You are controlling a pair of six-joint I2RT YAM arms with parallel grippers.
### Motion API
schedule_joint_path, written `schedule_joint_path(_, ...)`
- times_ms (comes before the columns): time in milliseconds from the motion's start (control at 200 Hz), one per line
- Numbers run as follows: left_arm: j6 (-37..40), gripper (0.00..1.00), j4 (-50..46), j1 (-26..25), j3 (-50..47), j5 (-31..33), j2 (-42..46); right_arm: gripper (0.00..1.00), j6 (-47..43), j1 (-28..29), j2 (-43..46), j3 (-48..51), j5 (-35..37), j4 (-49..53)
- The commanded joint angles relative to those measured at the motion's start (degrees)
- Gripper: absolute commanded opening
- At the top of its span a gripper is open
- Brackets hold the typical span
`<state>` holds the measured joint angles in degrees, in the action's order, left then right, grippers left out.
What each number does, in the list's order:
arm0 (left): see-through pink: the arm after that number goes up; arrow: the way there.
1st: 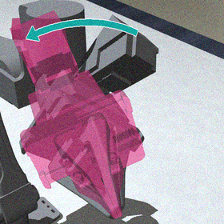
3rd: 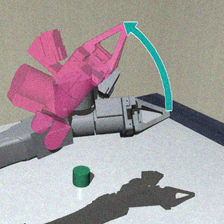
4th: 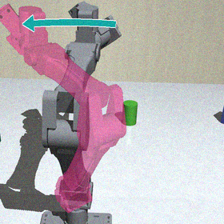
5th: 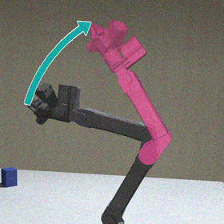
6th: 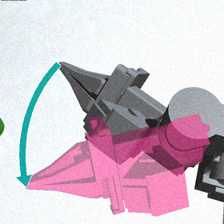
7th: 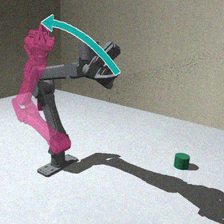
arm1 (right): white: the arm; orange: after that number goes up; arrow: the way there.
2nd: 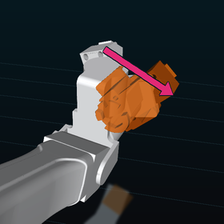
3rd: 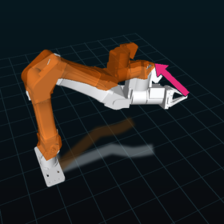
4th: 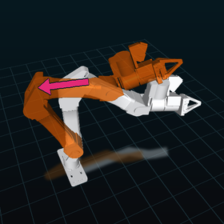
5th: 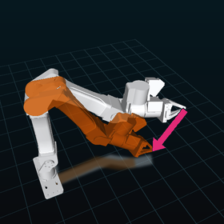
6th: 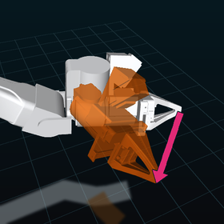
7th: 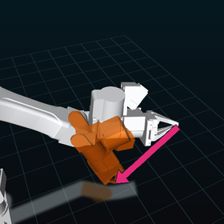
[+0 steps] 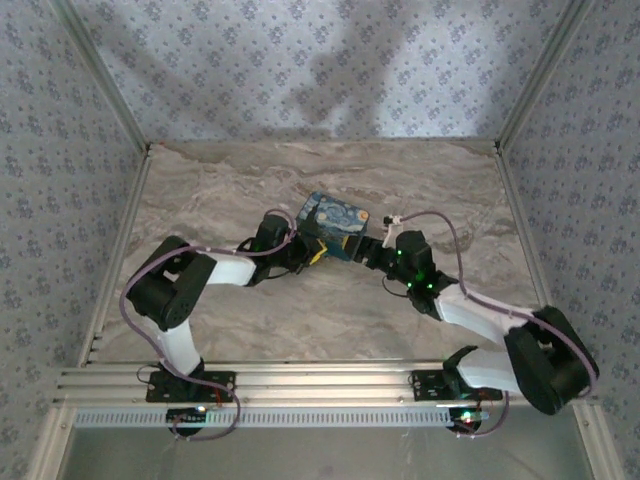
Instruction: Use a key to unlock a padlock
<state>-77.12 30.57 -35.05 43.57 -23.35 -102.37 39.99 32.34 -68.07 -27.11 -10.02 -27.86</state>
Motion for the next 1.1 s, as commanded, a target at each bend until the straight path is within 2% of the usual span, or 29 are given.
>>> schedule_joint_path(0,-1.79,0.01,-0.86,-0.39,1.03,0.12,2.80,0.76,-17.44,0.18,5.30,-3.37,3.69,10.43)
schedule_joint_path(110,-2.41,0.01,-0.53,-0.46,0.70,0.14,3.22,0.85,-26.98,-0.04,9.71,-4.48,4.92,14.23)
schedule_joint_path(255,-3.01,0.00,-0.41,-0.63,0.56,0.16,3.73,0.94,-41.54,0.59,13.29,-3.84,3.80,13.39)
schedule_joint_path(385,-3.75,0.00,-0.40,-0.82,0.42,0.20,3.93,0.95,-58.58,3.32,14.30,-2.90,3.15,13.82)
schedule_joint_path(490,-4.89,0.00,-0.42,-1.06,0.47,0.24,3.93,0.96,-73.30,7.68,13.65,-1.38,6.04,14.12)
schedule_joint_path(605,-6.22,0.00,-0.35,-1.30,0.59,0.28,3.93,0.97,-82.92,10.67,10.57,-0.51,9.84,14.32)
schedule_joint_path(819,-7.55,0.00,-0.25,-1.86,0.70,0.61,4.02,0.96,-90.14,13.52,0.44,0.22,14.33,8.05)
schedule_joint_path(1094,-8.88,0.00,0.53,-2.42,0.29,1.20,4.28,0.87,-89.12,13.79,-11.59,-1.01,13.19,-1.99)
